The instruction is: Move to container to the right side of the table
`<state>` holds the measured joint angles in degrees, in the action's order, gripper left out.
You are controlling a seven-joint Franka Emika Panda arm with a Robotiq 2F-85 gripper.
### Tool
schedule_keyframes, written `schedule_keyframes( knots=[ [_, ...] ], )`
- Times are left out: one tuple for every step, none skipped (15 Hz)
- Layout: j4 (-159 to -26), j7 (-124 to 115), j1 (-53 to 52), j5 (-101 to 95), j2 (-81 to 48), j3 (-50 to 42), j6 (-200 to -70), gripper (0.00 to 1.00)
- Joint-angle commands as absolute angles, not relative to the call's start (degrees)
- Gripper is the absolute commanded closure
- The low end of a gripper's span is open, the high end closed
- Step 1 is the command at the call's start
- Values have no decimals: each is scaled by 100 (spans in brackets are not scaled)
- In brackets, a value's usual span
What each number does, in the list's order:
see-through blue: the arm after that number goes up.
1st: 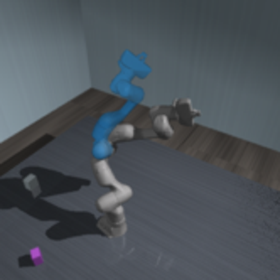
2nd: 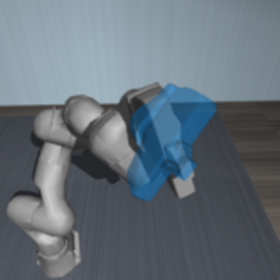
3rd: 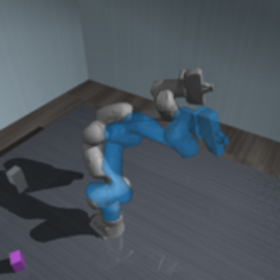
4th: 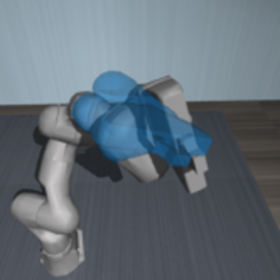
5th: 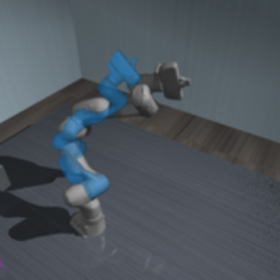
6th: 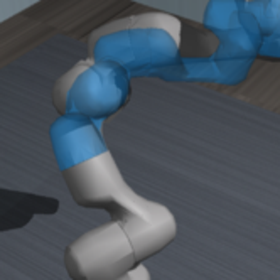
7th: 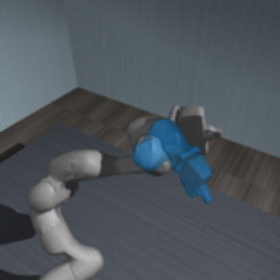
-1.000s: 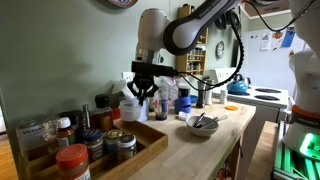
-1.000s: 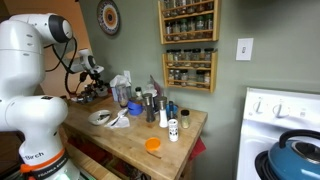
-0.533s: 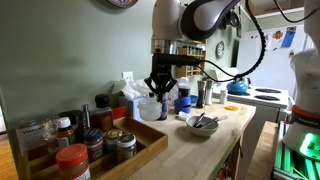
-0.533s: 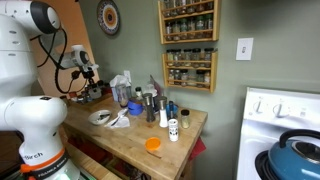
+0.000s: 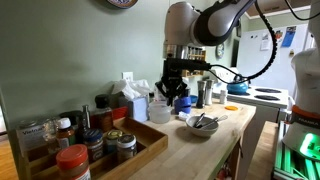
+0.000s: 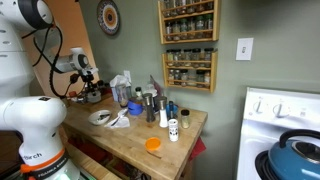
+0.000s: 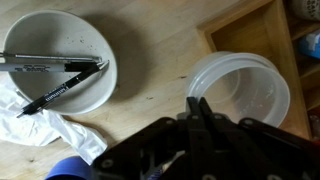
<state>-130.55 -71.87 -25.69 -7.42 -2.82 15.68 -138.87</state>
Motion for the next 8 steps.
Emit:
schedule_keyframes(
  knots=[
    [-13753,-6779,-2184,-421,384,1579,-14154,99],
    [-14062,-6667,-2064,-221,672,1536,-14390,99],
    [-14256,-6548,-1952,26,876,1491,-14463,99],
    [-14413,-6374,-1856,265,1050,1445,-14468,99],
    [-14564,-6051,-1788,575,1243,1384,-14381,99],
    [-14694,-5817,-1722,809,1453,1316,-14173,99],
    [-14823,-5631,-1648,912,1642,1268,-13978,99],
    [-14950,-5610,-1535,848,1850,1254,-13708,99]
  ],
)
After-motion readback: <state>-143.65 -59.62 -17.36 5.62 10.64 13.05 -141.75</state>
